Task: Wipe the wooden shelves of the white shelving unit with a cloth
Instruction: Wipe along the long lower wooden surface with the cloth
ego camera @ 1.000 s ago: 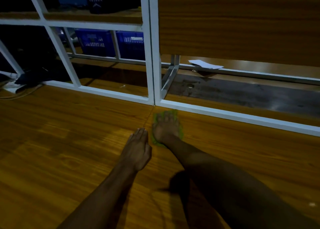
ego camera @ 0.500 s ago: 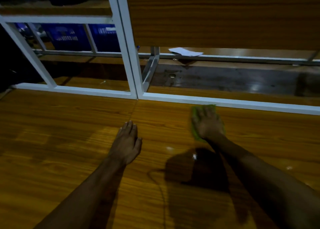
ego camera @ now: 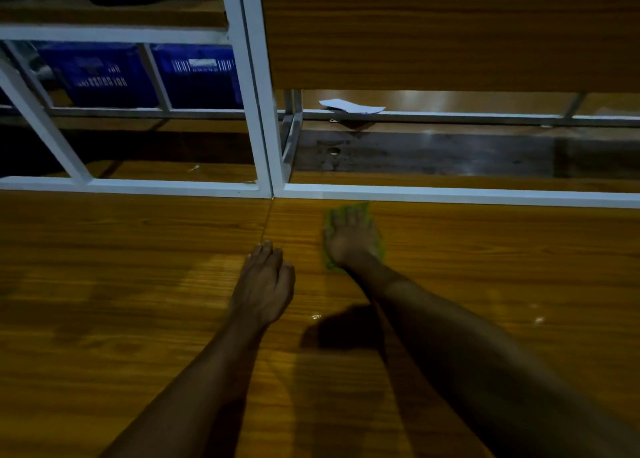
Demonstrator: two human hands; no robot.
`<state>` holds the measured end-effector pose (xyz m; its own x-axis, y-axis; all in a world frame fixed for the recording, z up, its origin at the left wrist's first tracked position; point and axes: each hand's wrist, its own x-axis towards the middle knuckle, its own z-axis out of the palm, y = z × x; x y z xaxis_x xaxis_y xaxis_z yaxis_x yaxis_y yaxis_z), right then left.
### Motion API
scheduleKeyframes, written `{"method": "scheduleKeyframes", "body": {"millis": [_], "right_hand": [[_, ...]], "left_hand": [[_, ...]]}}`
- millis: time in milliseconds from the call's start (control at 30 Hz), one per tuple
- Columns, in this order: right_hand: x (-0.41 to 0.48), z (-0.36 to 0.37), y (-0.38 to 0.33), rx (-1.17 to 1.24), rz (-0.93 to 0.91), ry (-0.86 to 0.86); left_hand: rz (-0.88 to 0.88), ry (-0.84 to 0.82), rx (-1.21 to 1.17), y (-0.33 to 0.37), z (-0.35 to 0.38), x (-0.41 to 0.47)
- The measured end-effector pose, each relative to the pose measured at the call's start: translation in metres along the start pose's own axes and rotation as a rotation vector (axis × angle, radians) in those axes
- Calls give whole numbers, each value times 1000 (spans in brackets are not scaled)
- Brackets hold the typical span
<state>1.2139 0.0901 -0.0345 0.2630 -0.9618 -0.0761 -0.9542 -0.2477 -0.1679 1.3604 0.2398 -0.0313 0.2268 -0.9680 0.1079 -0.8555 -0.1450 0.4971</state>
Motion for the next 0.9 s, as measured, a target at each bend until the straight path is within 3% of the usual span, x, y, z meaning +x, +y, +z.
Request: {"method": "scheduleKeyframes", "body": {"millis": [100, 233, 500, 600, 800, 900], "right_hand": [[-39, 6, -42, 7, -159, -33], [-95, 3, -11, 6, -241, -52], [-116, -21, 130, 10, 172, 11], [-100, -15, 90, -8, 245, 17], [-120, 8, -44, 25, -36, -49], [-162, 10, -61, 16, -161, -108]], "left_hand": [[4, 15, -4, 2, -2, -1], [95, -19, 20, 6, -4, -10], [157, -107, 38, 4, -3, -36], [124, -80, -35, 4, -6, -44], [-12, 68, -322, 2, -12, -52], [-41, 56, -340, 2, -16, -59]]}}
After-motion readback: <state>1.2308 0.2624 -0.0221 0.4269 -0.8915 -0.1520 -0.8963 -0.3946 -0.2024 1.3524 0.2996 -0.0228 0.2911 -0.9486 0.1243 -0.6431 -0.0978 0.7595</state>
